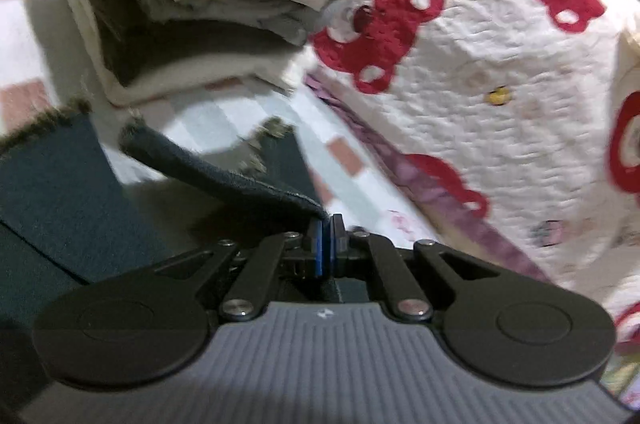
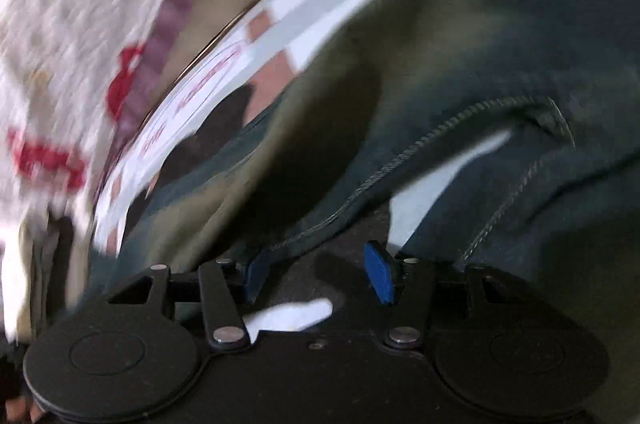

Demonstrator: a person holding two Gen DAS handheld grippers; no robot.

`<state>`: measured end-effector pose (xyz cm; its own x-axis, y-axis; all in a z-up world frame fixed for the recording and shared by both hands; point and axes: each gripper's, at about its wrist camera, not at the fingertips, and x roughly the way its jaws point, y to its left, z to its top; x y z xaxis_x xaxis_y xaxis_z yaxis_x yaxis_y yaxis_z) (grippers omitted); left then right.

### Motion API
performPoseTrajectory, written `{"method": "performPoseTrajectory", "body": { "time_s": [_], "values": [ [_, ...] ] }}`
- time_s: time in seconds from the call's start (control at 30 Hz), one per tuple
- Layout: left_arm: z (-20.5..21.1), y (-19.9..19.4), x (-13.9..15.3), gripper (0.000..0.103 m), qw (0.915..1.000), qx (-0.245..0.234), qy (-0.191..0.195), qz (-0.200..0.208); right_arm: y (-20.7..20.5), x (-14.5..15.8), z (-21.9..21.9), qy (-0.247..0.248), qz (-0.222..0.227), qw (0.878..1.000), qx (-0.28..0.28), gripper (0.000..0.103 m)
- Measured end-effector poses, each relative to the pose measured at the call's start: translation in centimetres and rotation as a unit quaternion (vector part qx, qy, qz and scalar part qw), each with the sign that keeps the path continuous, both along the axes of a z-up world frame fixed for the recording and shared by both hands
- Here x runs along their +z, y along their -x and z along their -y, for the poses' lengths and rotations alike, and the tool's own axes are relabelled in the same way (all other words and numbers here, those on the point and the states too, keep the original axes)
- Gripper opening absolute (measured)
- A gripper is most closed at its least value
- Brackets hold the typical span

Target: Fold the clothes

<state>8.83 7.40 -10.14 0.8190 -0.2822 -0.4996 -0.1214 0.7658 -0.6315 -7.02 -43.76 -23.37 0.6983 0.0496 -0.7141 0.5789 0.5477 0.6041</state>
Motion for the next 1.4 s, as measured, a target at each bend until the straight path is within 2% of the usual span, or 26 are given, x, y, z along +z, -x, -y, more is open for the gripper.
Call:
{"method": "performPoseTrajectory", "body": {
  "time_s": [0.03, 0.1, 0.17, 0.2, 0.23, 0.3, 0.33, 0.4, 0.43, 0.53, 0.67, 0.7, 0.73, 0.8, 0.9, 0.97, 1.03, 1.07, 1.1, 1.17, 1.27, 1.3, 1.37, 1.4],
  "values": [
    [-0.1, 0.0, 0.1, 0.003, 0.9999, -0.008, 0.007, 0.002, -0.1, 0.3, -0.1, 0.016, -0.005, 1.000, -0.023, 0.057],
    [0.0, -0.2, 0.0, 0.004, 0.9999, -0.010, -0.003, -0.010, -0.5, 0.9, 0.1, 0.068, -0.029, 0.996, -0.057, 0.058],
    [-0.3, -0.3, -0.4, 0.006, 0.9995, -0.011, 0.008, -0.027, -0.7, 1.0, 0.7, 0.104, -0.045, 0.991, -0.071, 0.059],
    [-0.5, -0.4, -0.6, 0.006, 0.9991, -0.012, 0.016, -0.036, -0.6, 0.9, 1.1, 0.110, -0.039, 0.991, -0.070, 0.059],
    [-0.6, -0.5, -0.9, 0.007, 0.9987, -0.014, 0.020, -0.046, -0.5, 0.9, 1.2, 0.107, -0.034, 0.991, -0.074, 0.059],
    [-0.6, -0.8, -1.3, 0.015, 0.9978, -0.023, 0.024, -0.058, -0.1, 0.9, 1.4, 0.099, -0.026, 0.991, -0.084, 0.060],
    [-0.5, -1.0, -1.4, 0.030, 0.9971, -0.035, 0.026, -0.062, 0.0, 0.9, 1.4, 0.098, -0.022, 0.991, -0.085, 0.060],
    [0.2, -1.6, -1.5, 0.045, 0.9947, -0.076, 0.018, -0.068, 0.3, 0.9, 1.1, 0.095, -0.013, 0.992, -0.087, 0.060],
    [0.7, -1.6, -1.4, 0.045, 0.9937, -0.087, 0.004, -0.070, 0.3, 0.8, 1.1, 0.091, -0.007, 0.992, -0.090, 0.060],
    [1.9, -1.7, -1.4, 0.054, 0.9916, -0.099, -0.033, -0.076, 0.4, 0.7, 1.1, 0.081, 0.008, 0.992, -0.094, 0.059],
    [2.4, -2.1, -2.6, 0.055, 0.9863, -0.090, -0.058, -0.125, -0.2, 0.6, 1.1, 0.109, 0.006, 0.991, -0.072, 0.056],
    [2.3, -2.2, -3.0, 0.055, 0.9851, -0.084, -0.060, -0.137, -0.4, 0.6, 1.0, 0.125, 0.005, 0.990, -0.060, 0.050],
    [2.3, -2.3, -3.4, 0.055, 0.9838, -0.079, -0.063, -0.148, -0.5, 0.6, 0.9, 0.142, 0.001, 0.989, -0.048, 0.046],
    [2.7, -2.9, -3.5, 0.055, 0.9792, -0.100, -0.073, -0.161, -0.6, 0.5, 0.9, 0.173, -0.003, 0.985, -0.023, 0.037],
    [3.5, -3.8, -3.8, 0.039, 0.9712, -0.131, -0.088, -0.179, -0.5, 0.5, 1.6, 0.185, 0.001, 0.983, -0.010, 0.033],
    [4.5, -4.4, -2.9, 0.003, 0.9735, -0.140, -0.120, -0.135, -0.6, 0.5, 1.8, 0.183, 0.004, 0.983, -0.015, 0.034],
    [5.2, -5.0, -1.9, 0.003, 0.9727, -0.127, -0.167, -0.100, -0.8, 0.5, 1.8, 0.190, 0.006, 0.982, -0.006, 0.036],
    [5.3, -5.0, -0.8, 0.003, 0.9750, -0.111, -0.179, -0.071, -0.9, 0.6, 1.7, 0.196, 0.007, 0.981, 0.005, 0.031],
    [5.2, -4.8, 0.9, 0.003, 0.9776, -0.099, -0.182, -0.033, -1.0, 0.7, 2.0, 0.200, 0.012, 0.980, 0.016, 0.026],
    [5.1, -3.6, 5.4, 0.003, 0.9777, -0.086, -0.186, 0.046, -0.7, 1.6, 2.9, 0.210, 0.034, 0.977, 0.033, 0.020],
    [4.8, -0.7, 10.9, 0.003, 0.9688, -0.074, -0.186, 0.145, 1.2, 3.6, 4.1, 0.189, 0.092, 0.977, 0.044, 0.017],
    [4.7, 0.0, 11.2, 0.003, 0.9676, -0.072, -0.193, 0.146, 1.7, 4.2, 4.2, 0.185, 0.100, 0.976, 0.057, 0.016],
    [4.5, 0.3, 8.9, 0.003, 0.9721, -0.062, -0.208, 0.089, 1.8, 4.4, 3.8, 0.181, 0.075, 0.976, 0.091, 0.015],
    [4.2, -0.4, 6.3, 0.004, 0.9732, -0.062, -0.218, 0.037, 1.7, 4.3, 3.6, 0.183, 0.052, 0.976, 0.107, 0.015]
  ]
}}
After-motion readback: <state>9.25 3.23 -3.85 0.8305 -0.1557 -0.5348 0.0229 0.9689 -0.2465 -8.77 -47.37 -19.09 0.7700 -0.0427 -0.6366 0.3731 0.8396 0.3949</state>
